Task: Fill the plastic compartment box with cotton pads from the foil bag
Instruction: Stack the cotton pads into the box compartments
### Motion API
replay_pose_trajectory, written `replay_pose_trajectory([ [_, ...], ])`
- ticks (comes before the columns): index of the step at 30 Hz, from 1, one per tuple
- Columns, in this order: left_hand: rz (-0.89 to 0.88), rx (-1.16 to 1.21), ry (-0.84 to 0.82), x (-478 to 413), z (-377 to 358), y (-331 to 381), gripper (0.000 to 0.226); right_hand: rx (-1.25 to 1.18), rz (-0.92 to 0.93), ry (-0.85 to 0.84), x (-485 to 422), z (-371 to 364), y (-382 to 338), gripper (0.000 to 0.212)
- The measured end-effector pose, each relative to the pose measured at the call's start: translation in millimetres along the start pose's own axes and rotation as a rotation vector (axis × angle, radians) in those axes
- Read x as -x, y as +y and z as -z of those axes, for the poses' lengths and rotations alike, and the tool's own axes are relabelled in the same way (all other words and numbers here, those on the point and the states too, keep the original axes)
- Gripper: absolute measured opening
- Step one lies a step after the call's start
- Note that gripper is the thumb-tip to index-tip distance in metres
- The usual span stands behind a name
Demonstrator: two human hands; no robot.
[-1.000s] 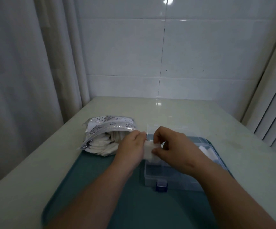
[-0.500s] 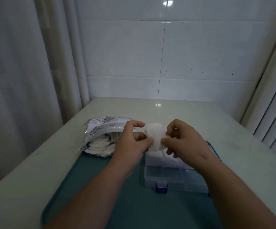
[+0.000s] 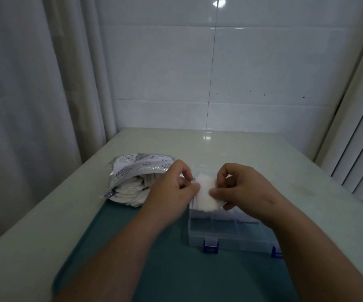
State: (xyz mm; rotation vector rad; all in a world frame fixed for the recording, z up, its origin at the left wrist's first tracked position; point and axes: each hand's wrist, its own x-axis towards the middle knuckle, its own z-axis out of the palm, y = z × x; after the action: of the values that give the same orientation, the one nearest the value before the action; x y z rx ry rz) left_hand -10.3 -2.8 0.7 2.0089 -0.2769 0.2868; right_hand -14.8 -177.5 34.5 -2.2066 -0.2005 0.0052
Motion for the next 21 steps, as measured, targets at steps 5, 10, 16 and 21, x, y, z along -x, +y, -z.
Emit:
replay_pose_trajectory([
  [5,-0.088,-0.222,-0.079,3,4,3,0.017,-0.047,-0.09,-0.122,4,3,-4,0.012],
  [10,-0.093,-0.306,-0.191,4,6,4,0.013,0.015,-0.127,-0.176,7,2,-5,0.013],
  [16,-0.057,-0.362,-0.26,6,6,4,0.014,0.022,-0.178,-0.248,5,-4,-2,0.014],
  [21,-0.014,-0.443,-0.315,6,6,7,0.018,0.072,-0.217,-0.265,2,-7,1,0.01],
])
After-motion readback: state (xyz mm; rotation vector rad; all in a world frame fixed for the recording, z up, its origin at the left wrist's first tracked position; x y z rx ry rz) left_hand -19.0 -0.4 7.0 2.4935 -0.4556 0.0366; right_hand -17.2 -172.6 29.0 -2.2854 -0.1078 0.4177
